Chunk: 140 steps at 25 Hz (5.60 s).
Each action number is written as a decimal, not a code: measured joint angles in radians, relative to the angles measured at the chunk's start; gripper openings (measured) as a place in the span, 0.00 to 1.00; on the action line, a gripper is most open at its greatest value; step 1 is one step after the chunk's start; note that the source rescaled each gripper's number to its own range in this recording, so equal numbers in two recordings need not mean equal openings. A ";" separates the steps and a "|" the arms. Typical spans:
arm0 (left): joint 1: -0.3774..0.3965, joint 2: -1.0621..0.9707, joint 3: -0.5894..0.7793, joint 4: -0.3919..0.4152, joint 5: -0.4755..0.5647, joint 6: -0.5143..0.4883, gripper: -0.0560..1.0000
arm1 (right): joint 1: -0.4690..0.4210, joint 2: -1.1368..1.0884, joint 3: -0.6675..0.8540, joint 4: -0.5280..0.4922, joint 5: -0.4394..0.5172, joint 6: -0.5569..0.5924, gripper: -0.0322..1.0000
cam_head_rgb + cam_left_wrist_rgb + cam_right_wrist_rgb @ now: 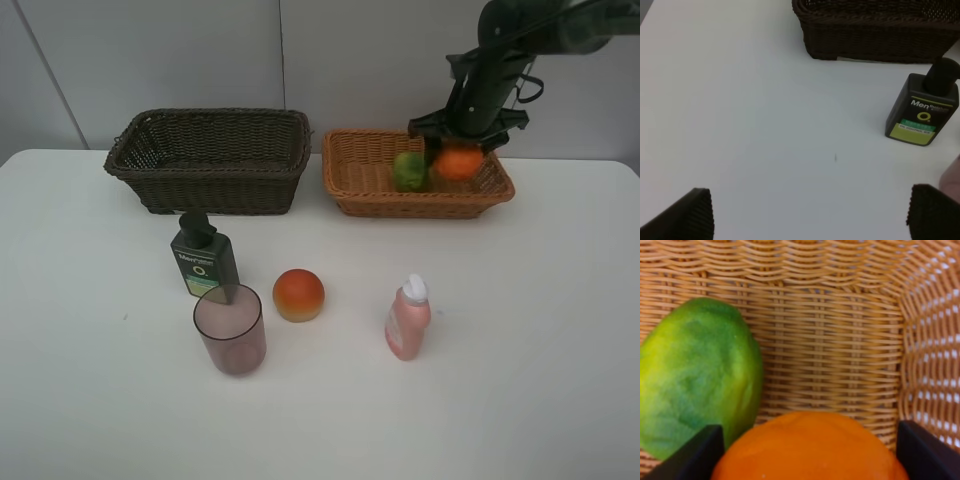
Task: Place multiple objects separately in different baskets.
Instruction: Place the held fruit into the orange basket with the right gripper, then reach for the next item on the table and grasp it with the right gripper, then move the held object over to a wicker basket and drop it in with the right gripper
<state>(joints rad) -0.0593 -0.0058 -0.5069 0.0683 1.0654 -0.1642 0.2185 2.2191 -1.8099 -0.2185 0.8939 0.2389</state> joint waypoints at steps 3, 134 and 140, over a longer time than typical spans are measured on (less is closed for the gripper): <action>0.000 0.000 0.000 0.000 0.000 0.000 1.00 | 0.000 0.018 0.000 -0.012 -0.007 0.000 0.62; 0.000 0.000 0.000 0.000 0.000 0.000 1.00 | 0.467 -0.090 -0.257 0.100 0.138 -0.095 0.05; 0.000 0.000 0.000 0.000 0.000 0.000 1.00 | 0.467 -0.045 -0.273 0.072 -0.085 -0.095 0.05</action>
<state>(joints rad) -0.0593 -0.0058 -0.5069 0.0683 1.0654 -0.1642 0.6851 2.1740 -2.0829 -0.1465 0.8084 0.1439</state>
